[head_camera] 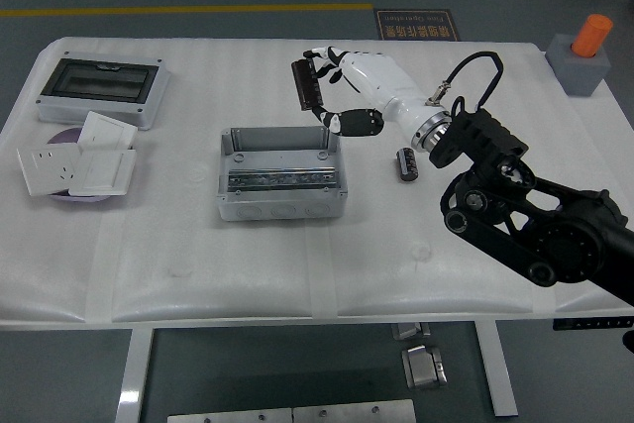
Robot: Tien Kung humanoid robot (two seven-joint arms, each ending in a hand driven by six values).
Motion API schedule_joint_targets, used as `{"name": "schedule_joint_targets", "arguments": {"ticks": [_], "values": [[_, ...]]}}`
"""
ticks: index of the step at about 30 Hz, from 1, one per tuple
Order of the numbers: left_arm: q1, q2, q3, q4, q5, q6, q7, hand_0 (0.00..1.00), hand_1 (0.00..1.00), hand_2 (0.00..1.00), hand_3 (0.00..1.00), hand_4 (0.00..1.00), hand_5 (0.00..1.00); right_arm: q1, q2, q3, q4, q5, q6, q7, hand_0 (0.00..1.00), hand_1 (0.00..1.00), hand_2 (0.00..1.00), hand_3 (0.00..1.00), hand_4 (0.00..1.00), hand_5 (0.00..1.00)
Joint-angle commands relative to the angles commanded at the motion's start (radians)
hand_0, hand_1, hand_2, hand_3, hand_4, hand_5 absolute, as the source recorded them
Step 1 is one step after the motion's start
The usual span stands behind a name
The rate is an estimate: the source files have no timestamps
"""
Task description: Pick up the battery,place it into the box
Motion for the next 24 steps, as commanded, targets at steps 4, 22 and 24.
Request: {"name": "schedule_joint_targets", "arguments": {"ticks": [4,22,24], "values": [[0.000,0.003,0.003,0.000,-0.003,0.000,-0.001,0.552,0.637,0.461,0.542,0.513,0.368,-0.009,0.029,-0.017,-0.017,-0.018,0.017,0.003,0.736,0.636,0.650,0.685,0.401,0.179],[-0.004,0.004,0.024,0.000,-0.020,-0.007,0.001,0.548,0.638,0.449,0.536,0.514,0.372,0.040,-0.002,-0.129,-0.149,-0.008,0.035,-0.009,0.998,0.924,0.996,0.998,0.998,0.568],[-0.005,0.004,0.025,0.000,-0.020,-0.006,0.000,0.544,0.637,0.445,0.539,0.511,0.370,0.053,-0.019,-0.157,-0.180,0.004,0.039,-0.010,0.998,0.925,0.995,0.998,0.998,0.588]]}}
